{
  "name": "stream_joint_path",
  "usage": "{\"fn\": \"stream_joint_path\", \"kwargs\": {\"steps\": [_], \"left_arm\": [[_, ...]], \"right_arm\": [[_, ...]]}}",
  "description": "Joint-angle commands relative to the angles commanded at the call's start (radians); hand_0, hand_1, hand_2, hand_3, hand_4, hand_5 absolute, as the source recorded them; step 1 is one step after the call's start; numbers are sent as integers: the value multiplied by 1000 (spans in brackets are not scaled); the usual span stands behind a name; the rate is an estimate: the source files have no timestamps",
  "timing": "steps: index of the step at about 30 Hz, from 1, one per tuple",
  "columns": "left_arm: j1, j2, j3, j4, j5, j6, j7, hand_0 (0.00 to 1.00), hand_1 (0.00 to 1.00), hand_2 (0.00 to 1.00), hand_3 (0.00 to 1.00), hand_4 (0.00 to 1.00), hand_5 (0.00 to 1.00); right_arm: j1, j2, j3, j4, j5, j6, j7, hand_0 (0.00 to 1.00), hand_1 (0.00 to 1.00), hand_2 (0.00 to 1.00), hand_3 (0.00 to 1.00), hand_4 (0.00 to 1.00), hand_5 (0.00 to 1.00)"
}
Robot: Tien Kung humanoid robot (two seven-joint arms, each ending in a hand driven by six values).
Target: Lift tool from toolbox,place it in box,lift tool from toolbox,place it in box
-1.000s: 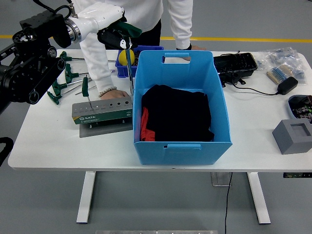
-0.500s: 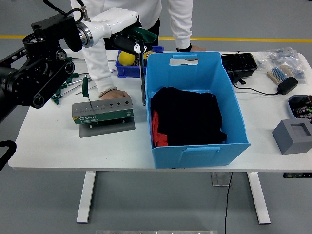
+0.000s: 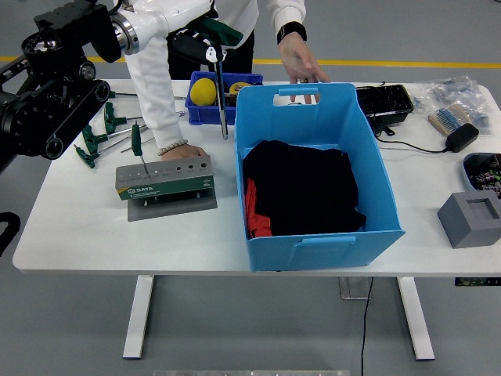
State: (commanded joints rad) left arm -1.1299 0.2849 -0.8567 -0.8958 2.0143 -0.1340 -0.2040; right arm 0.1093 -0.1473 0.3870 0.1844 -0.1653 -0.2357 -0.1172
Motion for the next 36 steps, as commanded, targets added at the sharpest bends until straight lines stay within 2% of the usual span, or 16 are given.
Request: {"fn": "stream_joint_path", "kwargs": {"steps": [4, 5, 9, 15, 22, 27, 35, 36], "left_arm": [[-13, 11, -4, -37, -45, -19, 15, 98, 2, 10, 31, 701, 517], [-15, 12, -3, -48, -54, -23, 19, 98, 2, 12, 34, 673, 519], [-18, 11, 12, -101, -103, -43, 42, 98, 2, 12, 34, 673, 519], [-12, -17, 76, -172, -177, -61, 65, 98, 2, 13, 36, 671, 517], [-15, -64, 200, -140, -211, -60, 54, 100, 2, 13, 37, 670, 517], [-19, -86, 294, -104, -222, -50, 40, 100, 2, 14, 37, 668, 516], [-12, -115, 370, -73, -237, -42, 24, 101, 2, 15, 39, 666, 514], [-13, -117, 376, -69, -242, -43, 18, 129, 2, 43, 66, 670, 514]], "right_arm": [[-1, 0, 3, 0, -5, 1, -1, 647, 638, 713, 576, 817, 681], [-1, 0, 4, -1, -6, 1, -2, 647, 638, 714, 575, 816, 681], [-1, 1, 7, -1, -10, 1, -3, 647, 638, 714, 575, 816, 681], [0, 1, 5, -1, -10, 1, -3, 647, 638, 714, 575, 814, 679], [4, -1, 0, -1, -4, 1, -1, 648, 638, 714, 575, 813, 678], [6, -2, -4, 0, 0, 1, 0, 648, 638, 714, 575, 813, 679], [8, -4, -2, 0, -5, 1, -2, 647, 639, 714, 575, 814, 679], [8, -4, -2, 0, -5, 1, -2, 647, 638, 712, 576, 814, 678]]}}
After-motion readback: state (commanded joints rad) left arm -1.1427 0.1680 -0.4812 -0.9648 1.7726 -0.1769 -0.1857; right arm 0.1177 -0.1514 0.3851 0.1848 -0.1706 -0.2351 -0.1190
